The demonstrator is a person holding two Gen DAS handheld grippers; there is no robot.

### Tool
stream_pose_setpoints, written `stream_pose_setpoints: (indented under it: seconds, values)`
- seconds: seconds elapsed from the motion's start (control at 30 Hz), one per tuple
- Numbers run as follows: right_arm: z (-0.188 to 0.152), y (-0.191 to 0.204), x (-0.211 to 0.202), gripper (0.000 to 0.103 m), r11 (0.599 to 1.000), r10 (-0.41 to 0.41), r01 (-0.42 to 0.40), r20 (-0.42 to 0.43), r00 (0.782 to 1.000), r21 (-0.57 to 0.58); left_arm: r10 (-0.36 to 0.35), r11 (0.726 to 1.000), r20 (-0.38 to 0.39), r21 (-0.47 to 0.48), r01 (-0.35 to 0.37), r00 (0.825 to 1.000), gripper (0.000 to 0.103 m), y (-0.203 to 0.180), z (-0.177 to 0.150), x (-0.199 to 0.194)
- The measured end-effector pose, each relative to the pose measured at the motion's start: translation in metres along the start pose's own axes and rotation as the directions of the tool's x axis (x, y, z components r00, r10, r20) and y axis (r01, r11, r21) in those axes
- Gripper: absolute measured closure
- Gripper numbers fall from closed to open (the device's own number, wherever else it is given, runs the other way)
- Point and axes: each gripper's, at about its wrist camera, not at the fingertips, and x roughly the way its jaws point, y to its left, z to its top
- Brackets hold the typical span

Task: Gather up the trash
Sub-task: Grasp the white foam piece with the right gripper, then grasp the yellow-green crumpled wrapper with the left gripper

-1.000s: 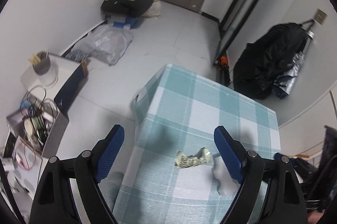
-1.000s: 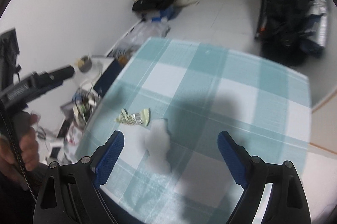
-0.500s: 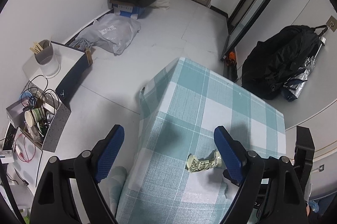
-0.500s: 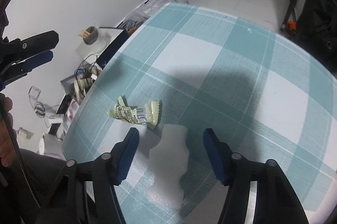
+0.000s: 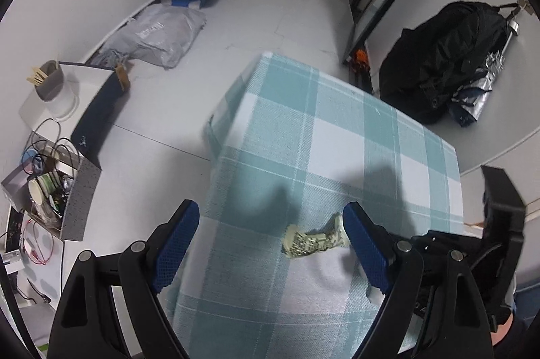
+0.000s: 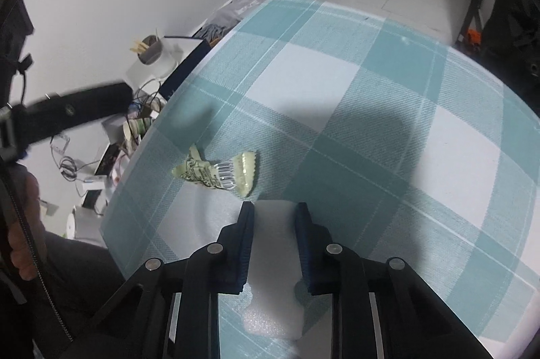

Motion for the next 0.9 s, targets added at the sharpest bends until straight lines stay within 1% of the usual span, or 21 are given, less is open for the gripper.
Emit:
stream_pose_setpoints:
  seconds: [0.07, 0.2, 0.27, 0.33, 0.47, 0.53, 0.63, 0.7, 0.77, 0.8, 0.83, 0.87, 0.9]
  values:
    - [-0.002, -0.007, -0.01, 0.08, 1.0, 0.005, -0.005, 0.027, 1.0, 0.019, -0.012, 1.0, -0.011, 0.014, 0.012, 1.0, 0.018, -0.003, -0.001, 0.003]
    - [-0.007, -0.025, -0.03, 0.08, 0.998, 0.004, -0.008, 0.076, 0.997, 0.059, -0.009, 0.999, -0.041, 0.047, 0.011, 0.999, 0.018, -0.012, -0.007, 0.012]
    - [-0.009, -0.037, -0.037, 0.08, 0.997, -0.002, -0.006, 0.099, 0.995, 0.079, -0.017, 0.998, -0.069, 0.055, 0.021, 0.997, 0.018, -0.018, -0.014, 0.019]
    - [-0.011, -0.049, -0.041, 0.08, 0.995, -0.024, 0.013, 0.107, 0.994, 0.099, -0.02, 0.997, -0.11, 0.075, 0.028, 0.994, 0.018, -0.025, -0.02, 0.03]
    - [-0.017, -0.07, -0.057, 0.08, 0.989, -0.037, 0.016, 0.14, 0.99, 0.147, 0.007, 0.994, -0.15, 0.109, 0.01, 0.989, 0.018, -0.035, -0.027, 0.044]
    - [-0.019, -0.076, -0.064, 0.08, 0.988, -0.04, 0.015, 0.156, 0.987, 0.156, 0.038, 0.99, -0.165, 0.138, -0.015, 0.986, 0.019, -0.039, -0.031, 0.051]
    - [-0.02, -0.081, -0.069, 0.08, 0.986, -0.038, 0.01, 0.165, 0.986, 0.167, 0.093, 0.976, -0.128, 0.206, -0.065, 0.987, 0.019, -0.047, -0.035, 0.051]
    - [-0.021, -0.082, -0.071, 0.08, 0.986, -0.035, 0.006, 0.171, 0.985, 0.168, 0.105, 0.973, -0.126, 0.218, -0.075, 0.986, 0.019, -0.048, -0.036, 0.053]
    - [-0.022, -0.082, -0.074, 0.08, 0.986, -0.035, 0.005, 0.178, 0.983, 0.164, 0.13, 0.965, -0.107, 0.243, -0.101, 0.986, 0.021, -0.051, -0.037, 0.053]
    - [-0.022, -0.081, -0.075, 0.08, 0.987, -0.034, 0.004, 0.182, 0.983, 0.163, 0.146, 0.959, -0.1, 0.26, -0.115, 0.984, 0.024, -0.053, -0.038, 0.054]
    - [-0.022, -0.081, -0.076, 0.08, 0.987, -0.032, 0.001, 0.187, 0.982, 0.162, 0.17, 0.949, -0.089, 0.285, -0.139, 0.981, 0.031, -0.056, -0.038, 0.055]
    - [-0.022, -0.081, -0.077, 0.08, 0.987, -0.032, 0.001, 0.19, 0.981, 0.162, 0.195, 0.936, -0.073, 0.313, -0.164, 0.978, 0.033, -0.059, -0.039, 0.055]
    - [-0.023, -0.082, -0.078, 0.08, 0.987, -0.032, 0.0, 0.193, 0.981, 0.163, 0.19, 0.931, -0.062, 0.328, -0.16, 0.98, 0.04, -0.06, -0.041, 0.054]
